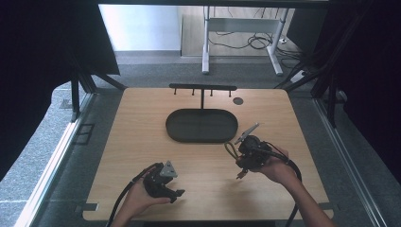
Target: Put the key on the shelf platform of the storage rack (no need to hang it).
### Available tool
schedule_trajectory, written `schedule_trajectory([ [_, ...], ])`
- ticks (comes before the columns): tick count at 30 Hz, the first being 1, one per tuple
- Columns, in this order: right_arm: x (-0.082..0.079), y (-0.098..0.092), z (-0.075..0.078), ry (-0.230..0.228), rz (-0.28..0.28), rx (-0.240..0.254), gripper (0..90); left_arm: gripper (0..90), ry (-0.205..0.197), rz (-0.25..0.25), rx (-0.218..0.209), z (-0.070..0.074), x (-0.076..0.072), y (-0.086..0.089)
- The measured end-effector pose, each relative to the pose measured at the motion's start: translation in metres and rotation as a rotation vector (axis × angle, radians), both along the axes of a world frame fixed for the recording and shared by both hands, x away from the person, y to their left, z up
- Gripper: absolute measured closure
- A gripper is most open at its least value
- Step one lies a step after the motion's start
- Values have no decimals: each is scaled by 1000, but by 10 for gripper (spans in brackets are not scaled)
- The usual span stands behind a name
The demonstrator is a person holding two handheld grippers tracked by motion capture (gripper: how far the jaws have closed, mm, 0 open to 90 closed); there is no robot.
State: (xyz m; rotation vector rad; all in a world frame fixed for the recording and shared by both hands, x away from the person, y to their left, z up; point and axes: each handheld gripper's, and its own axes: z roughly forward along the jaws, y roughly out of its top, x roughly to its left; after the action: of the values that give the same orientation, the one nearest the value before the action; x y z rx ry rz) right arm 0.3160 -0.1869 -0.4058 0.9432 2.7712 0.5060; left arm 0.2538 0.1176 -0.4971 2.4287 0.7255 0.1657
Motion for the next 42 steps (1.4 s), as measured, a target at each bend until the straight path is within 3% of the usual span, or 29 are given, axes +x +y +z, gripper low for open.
schedule_trajectory([
  [11,0,0,-5,5,5,-4,669,260,16,-33,44,-7,-2,-11],
  [42,-1,-3,-7,7,-2,-30,669,259,23,-34,69,-12,-1,-14],
])
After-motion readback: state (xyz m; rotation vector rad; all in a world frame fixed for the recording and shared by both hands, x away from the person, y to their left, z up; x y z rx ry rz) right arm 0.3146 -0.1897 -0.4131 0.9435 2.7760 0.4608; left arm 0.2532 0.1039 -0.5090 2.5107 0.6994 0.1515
